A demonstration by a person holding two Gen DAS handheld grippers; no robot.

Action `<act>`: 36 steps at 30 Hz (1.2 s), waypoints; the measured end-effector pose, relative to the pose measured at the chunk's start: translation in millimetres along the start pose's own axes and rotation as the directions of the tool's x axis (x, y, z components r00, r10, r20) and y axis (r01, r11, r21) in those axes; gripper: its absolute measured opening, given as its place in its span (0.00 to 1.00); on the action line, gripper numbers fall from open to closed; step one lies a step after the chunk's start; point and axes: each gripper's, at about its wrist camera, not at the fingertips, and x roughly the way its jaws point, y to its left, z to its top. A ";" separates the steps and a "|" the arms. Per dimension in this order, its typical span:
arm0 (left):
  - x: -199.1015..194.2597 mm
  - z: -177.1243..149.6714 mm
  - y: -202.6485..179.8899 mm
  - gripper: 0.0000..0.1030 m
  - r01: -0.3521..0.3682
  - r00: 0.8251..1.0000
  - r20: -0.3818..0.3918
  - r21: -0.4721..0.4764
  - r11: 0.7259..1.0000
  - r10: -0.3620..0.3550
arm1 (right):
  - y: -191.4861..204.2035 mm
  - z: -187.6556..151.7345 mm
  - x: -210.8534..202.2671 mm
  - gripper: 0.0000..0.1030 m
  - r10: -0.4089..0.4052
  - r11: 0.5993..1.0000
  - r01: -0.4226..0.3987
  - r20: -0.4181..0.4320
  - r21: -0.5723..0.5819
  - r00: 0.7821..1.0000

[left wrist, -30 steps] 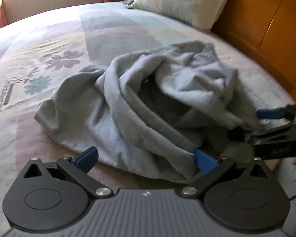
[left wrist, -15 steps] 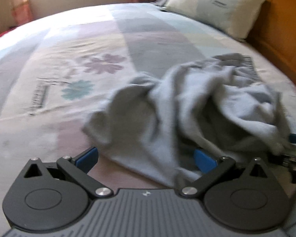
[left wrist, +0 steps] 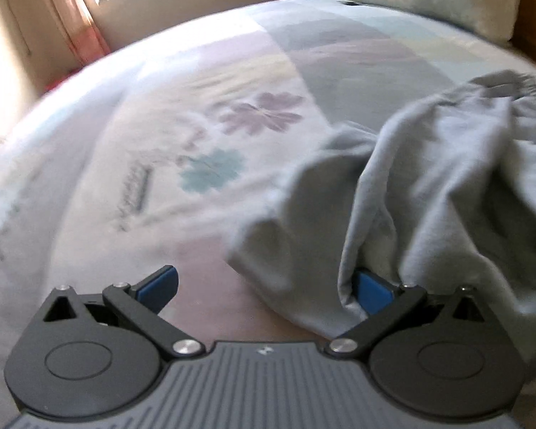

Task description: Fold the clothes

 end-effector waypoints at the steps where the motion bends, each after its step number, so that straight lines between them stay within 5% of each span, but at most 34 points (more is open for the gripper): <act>1: 1.6 5.0 3.7 1.00 -0.007 1.000 0.004 0.002 1.000 0.007 | 0.3 0.1 -0.8 0.98 0.005 1.000 -0.005 0.002 -0.002 1.000; 7: 5.1 20.9 20.5 1.00 -0.043 0.999 0.036 0.050 0.998 0.041 | 5.6 1.2 -3.8 0.99 0.028 0.999 -0.027 0.011 -0.029 1.000; 13: -18.7 14.8 27.8 1.00 0.082 0.994 0.073 0.046 0.996 -0.085 | 16.4 0.2 -12.1 0.99 0.039 0.997 -0.038 0.015 -0.063 0.999; 21: -61.9 -20.2 24.4 1.00 0.253 0.960 0.110 0.052 0.966 -0.258 | 28.7 -1.7 -34.4 1.00 0.060 0.996 -0.058 0.025 -0.071 0.998; 36: -118.6 -67.7 18.7 1.00 0.364 0.907 0.208 0.046 0.930 -0.365 | 61.4 -21.1 -132.4 1.00 0.034 0.984 0.001 0.192 -0.175 0.981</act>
